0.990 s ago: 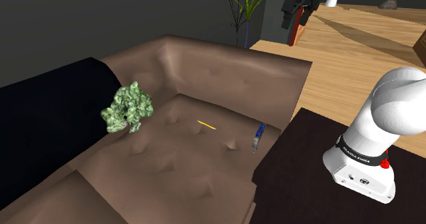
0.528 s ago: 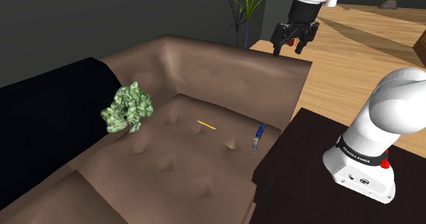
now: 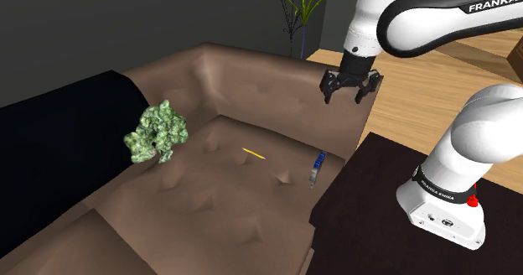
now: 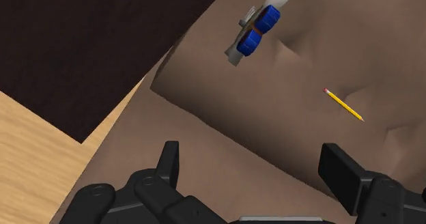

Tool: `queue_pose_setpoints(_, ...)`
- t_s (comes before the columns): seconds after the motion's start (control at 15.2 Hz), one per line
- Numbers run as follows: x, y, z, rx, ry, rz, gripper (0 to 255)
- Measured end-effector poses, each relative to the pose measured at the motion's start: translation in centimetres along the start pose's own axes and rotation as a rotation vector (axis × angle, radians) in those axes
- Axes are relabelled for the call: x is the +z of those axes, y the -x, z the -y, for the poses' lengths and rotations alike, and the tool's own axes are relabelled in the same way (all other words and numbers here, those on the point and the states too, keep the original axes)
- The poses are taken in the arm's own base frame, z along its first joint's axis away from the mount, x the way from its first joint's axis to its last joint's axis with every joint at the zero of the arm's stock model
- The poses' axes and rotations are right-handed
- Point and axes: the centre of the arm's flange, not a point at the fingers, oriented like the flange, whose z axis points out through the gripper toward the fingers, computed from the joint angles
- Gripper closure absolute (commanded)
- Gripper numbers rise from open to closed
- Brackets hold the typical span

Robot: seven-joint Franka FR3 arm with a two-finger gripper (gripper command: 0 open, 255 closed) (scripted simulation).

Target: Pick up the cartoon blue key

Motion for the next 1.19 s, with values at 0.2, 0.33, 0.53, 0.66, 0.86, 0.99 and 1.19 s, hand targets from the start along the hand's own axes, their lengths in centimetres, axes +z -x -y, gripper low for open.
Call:
queue_pose_setpoints(0.2, 4.1, 0.4, 0.5, 0.121, 0.02, -0.008, 0)
queue_pose_setpoints(0.33, 6.6, 1.3, 0.9, 0.199, 0.034, -0.012, 0)
queue_pose_setpoints(0.53, 10.2, 2.2, 1.7, 0.32, 0.054, -0.021, 0)
queue_pose_setpoints(0.66, 13.0, 2.8, 2.2, 0.399, 0.068, -0.026, 0)
queue_pose_setpoints(0.86, 16.9, 3.4, 3.0, 0.517, 0.088, -0.036, 0)
queue_pose_setpoints(0.99, 18.9, 3.8, 3.1, 0.57, 0.095, -0.038, 0)
queue_pose_setpoints(1.19, 20.6, 3.9, 3.2, 0.588, 0.097, -0.039, 0)
